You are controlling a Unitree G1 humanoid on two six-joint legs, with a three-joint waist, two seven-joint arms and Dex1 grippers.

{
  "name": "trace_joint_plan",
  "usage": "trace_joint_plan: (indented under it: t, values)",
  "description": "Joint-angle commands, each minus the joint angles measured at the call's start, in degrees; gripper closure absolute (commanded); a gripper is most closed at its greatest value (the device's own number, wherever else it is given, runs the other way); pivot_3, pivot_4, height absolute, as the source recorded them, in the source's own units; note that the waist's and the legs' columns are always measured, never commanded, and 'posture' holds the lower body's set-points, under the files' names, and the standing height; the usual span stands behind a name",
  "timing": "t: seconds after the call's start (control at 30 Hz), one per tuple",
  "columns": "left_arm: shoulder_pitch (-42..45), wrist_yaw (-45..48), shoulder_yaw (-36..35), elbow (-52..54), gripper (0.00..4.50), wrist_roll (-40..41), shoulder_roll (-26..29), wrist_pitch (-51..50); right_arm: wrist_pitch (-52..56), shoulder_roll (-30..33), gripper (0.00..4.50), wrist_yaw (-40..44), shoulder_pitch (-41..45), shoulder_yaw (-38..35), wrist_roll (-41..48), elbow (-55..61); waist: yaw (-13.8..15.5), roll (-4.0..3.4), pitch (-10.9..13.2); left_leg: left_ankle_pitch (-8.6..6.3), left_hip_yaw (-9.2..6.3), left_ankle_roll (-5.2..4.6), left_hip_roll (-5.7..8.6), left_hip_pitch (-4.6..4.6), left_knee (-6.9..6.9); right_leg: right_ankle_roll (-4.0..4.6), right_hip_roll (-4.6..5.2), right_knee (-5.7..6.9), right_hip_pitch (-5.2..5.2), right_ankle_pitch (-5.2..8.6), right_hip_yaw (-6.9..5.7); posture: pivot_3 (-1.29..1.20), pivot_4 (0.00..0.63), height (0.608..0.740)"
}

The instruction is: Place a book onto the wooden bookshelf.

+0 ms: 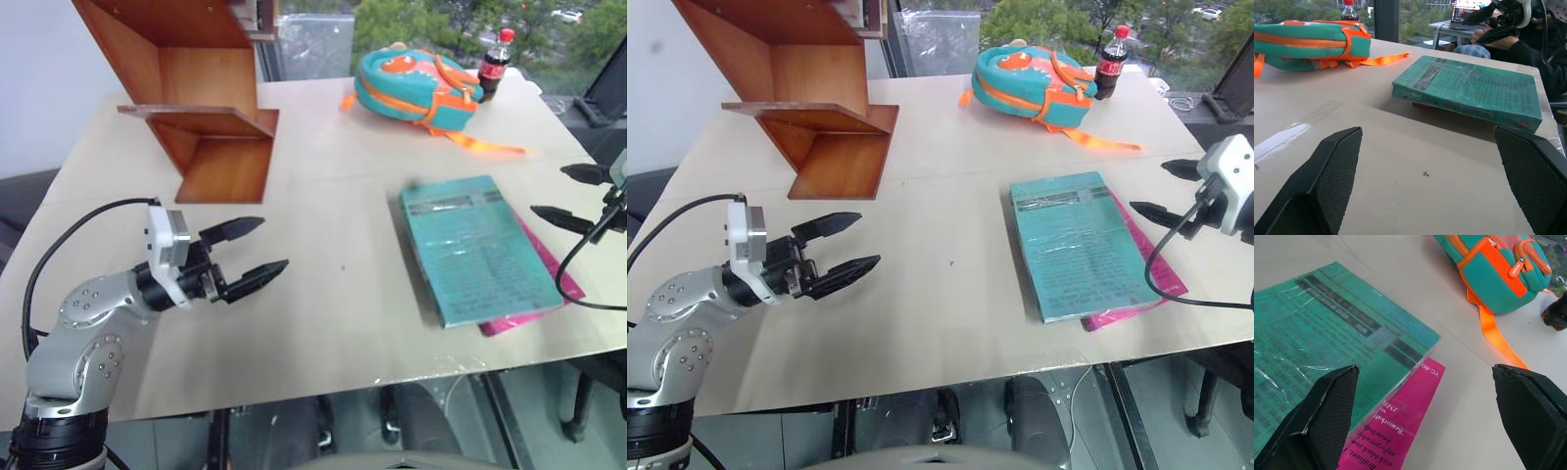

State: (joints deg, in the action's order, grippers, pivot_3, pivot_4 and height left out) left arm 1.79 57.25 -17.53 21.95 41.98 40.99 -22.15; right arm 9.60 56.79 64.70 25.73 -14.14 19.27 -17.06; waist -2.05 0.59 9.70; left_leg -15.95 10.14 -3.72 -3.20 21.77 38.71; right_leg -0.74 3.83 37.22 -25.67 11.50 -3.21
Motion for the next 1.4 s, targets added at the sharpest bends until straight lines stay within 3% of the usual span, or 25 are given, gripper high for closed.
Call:
trace_joint_plan:
  t: [0.03, 0.13, 0.2, 0.37, 0.53, 0.67, 1.13, 1.33, 1.4]
  values:
    - [-1.32, 4.87, -1.43, 1.69, 0.0, 2.26, 2.64, -0.07, -2.22, 1.39, 0.05, -3.42, 0.28, 0.93, -4.42, -0.38, 0.0, 0.0, 0.0, 0.0, 0.0, 0.0, 0.0, 0.0, 0.0, 0.0, 0.0, 0.0, 0.0, 0.0, 0.0, 0.0, 0.15, 0.74]
    - [-2.37, 12.93, -1.18, 1.63, 0.0, 5.1, 5.04, 0.19, 1.11, 2.28, 0.05, -8.86, 1.31, 4.67, -10.93, -4.19, -0.2, 0.04, -0.02, 0.0, -0.01, 0.01, -0.03, 0.01, 0.01, 0.01, 0.01, 0.0, -0.01, 0.01, -0.07, 0.0, 0.15, 0.74]
    - [-2.41, 15.14, -0.69, 1.67, 0.0, 5.13, 5.75, 0.93, 2.61, 2.57, 0.28, -9.58, 2.96, 7.0, -13.57, -8.01, -0.19, 0.03, -0.02, 0.0, 0.0, 0.01, -0.01, 0.01, 0.01, 0.2, 0.09, 0.0, -0.02, 0.13, -0.08, 0.0, 0.15, 0.74]
    - [-1.45, 16.51, 0.46, 1.89, 0.0, 4.0, 5.73, 1.46, -1.05, 1.59, 2.05, -11.93, 5.25, 13.09, -20.74, -14.44, -0.23, 0.03, -0.02, 0.0, -0.05, 0.01, 0.02, 0.05, 0.07, 0.21, 0.1, 0.0, -0.01, 0.14, -0.11, 0.0, 0.15, 0.74]
    - [-1.54, 16.53, 0.25, 2.1, 0.0, 3.59, 5.94, 1.37, 2.0, -1.5, 4.43, -5.33, 2.6, 14.61, -17.05, -9.84, -0.32, 0.04, -0.03, 0.0, -0.08, 0.01, 0.01, 0.06, 0.08, 0.1, 0.06, 0.0, 0.0, 0.07, -0.1, 0.0, 0.15, 0.74]
    - [-2.67, 16.39, -0.36, 2.7, 0.0, 3.75, 6.29, 1.04, 5.37, -3.29, 4.47, -2.42, 0.45, 14.57, -14.43, -3.78, -0.34, 0.03, -0.03, 0.01, -0.08, 0.01, -0.03, 0.05, 0.08, -0.02, 0.01, 0.02, 0.0, 0.0, -0.09, 0.0, 0.15, 0.74]
    - [-6.72, 14.49, -2.12, 3.11, 0.0, 2.36, 7.4, 0.53, 12.88, -9.73, 4.47, -5.05, 0.16, 14.63, -11.57, 6.87, -0.2, 0.03, -0.03, 0.0, -0.28, 0.02, -0.02, 0.19, 0.21, 0.08, 0.05, 0.03, 0.0, 0.05, -0.25, 0.0, 0.15, 0.74]
    - [-5.33, 7.3, -0.19, 2.55, 0.0, -2.25, 4.24, 1.75, 8.95, -5.09, 4.47, -3.48, -6.66, 5.39, -7.54, 10.72, 0.99, 0.02, -0.03, 0.0, -0.44, 0.02, 0.04, 0.31, 0.24, 0.24, 0.13, 0.0, 0.0, 0.12, -0.43, 0.0, 0.15, 0.74]
    - [-4.19, 1.54, 0.38, 3.05, 0.0, -1.83, 2.7, -1.83, 8.34, -3.13, 3.66, -2.83, -9.86, 1.02, -5.54, 12.78, 1.31, 0.02, -0.03, 0.0, -0.45, 0.01, 0.05, 0.35, 0.24, 0.33, 0.13, -0.06, 0.01, 0.06, -0.44, 0.0, 0.15, 0.74]
